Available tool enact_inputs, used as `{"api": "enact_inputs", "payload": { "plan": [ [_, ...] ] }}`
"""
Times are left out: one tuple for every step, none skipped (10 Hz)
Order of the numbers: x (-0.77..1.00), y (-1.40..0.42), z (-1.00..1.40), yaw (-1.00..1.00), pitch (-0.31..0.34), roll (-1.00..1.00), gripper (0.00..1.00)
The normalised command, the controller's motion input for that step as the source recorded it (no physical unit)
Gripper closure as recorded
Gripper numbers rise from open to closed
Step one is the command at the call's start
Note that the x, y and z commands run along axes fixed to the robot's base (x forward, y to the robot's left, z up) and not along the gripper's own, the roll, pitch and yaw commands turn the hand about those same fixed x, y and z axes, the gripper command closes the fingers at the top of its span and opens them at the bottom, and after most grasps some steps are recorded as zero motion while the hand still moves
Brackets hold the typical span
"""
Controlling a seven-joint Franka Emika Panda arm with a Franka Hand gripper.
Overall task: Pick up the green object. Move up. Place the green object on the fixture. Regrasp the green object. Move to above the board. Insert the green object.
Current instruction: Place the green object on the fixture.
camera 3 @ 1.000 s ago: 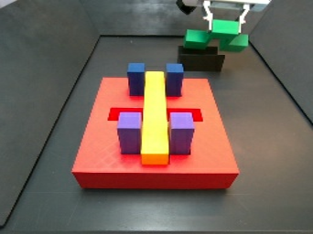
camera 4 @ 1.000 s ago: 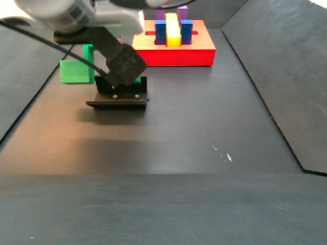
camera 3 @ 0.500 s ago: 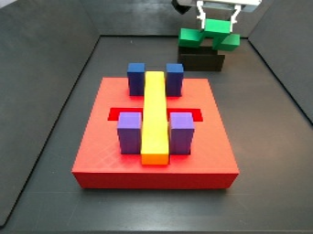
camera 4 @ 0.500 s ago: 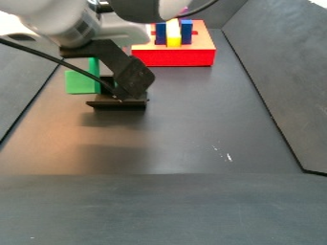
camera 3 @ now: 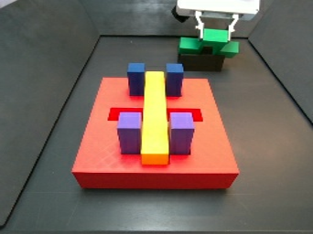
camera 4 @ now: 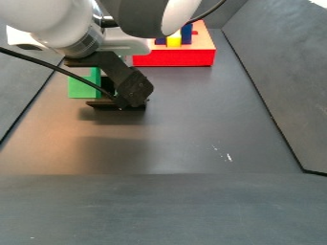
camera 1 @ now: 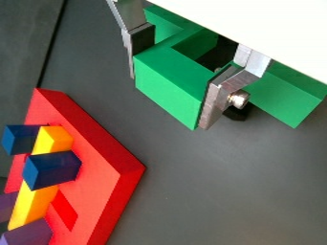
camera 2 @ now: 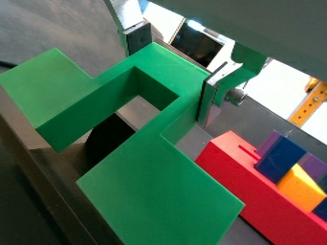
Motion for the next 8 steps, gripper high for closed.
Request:
{"api": "enact_inputs", "payload": {
  "plan": [
    [-0.01, -0.17, -0.11, 0.07, -0.243, 0.04, 1.0],
    [0.0, -0.11, -0.04, 0.0, -0.029, 0.0, 1.0],
    [0.0, -0.05, -0.01, 0.0, -0.031, -0.01, 1.0],
    [0.0, 0.03, 0.0, 0.22, 0.0, -0.02, 1.0],
    [-0.04, 0.05, 0.08, 0.35, -0.02, 0.0, 1.0],
    [-0.03, 0.03, 0.0, 0.39, -0.109, 0.0, 1.0],
    [0.0, 0.0, -0.01, 0.0, 0.0, 0.01, 1.0],
    [-0.05, 0.06, 0.0, 0.0, 0.0, 0.0, 1.0]
  ]
}}
